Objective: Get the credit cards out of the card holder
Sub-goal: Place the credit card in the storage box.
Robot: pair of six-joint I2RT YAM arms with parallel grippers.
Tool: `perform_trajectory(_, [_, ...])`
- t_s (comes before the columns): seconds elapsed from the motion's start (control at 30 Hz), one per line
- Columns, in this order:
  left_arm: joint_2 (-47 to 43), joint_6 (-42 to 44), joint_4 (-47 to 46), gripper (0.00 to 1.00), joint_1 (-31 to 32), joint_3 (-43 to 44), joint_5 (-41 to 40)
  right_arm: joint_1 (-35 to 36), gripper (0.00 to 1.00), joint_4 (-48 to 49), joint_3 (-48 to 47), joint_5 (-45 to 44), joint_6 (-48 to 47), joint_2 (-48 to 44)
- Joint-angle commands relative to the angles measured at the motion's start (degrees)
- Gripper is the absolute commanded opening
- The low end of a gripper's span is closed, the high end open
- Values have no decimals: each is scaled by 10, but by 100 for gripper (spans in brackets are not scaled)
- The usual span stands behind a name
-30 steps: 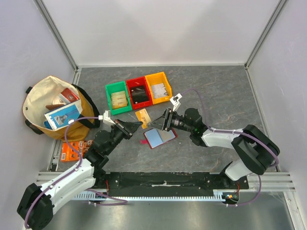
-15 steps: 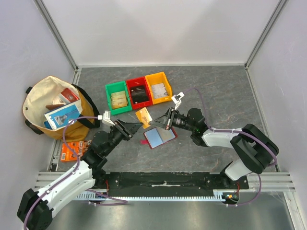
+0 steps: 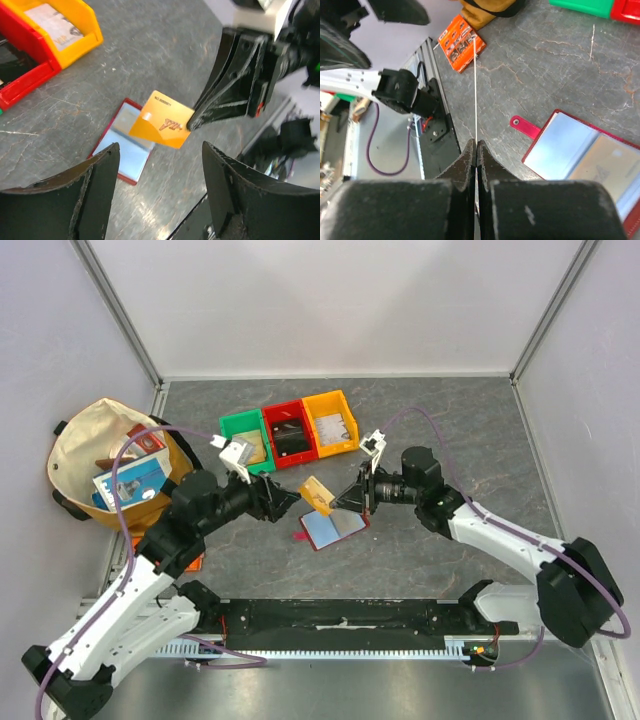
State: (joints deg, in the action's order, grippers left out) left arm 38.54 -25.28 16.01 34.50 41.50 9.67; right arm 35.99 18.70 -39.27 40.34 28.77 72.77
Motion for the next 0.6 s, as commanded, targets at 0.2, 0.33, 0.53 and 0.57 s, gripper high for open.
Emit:
perform_trajectory(0.2, [103,225,97,72,-2,101,188,1,0,-128,-42,99,-165,-59])
perform_trajectory(0.33, [125,242,98,69,-2,109,241,2,0,-118,-35,118,-168,-68])
perform_trajectory(0.53, [160,246,87,62,0,117,294,3,0,-102,-31,134,-165,-70])
perform_trajectory(0.57, [163,244,83,61,-1,117,292,3,0,-101,-31,135,-165,-70])
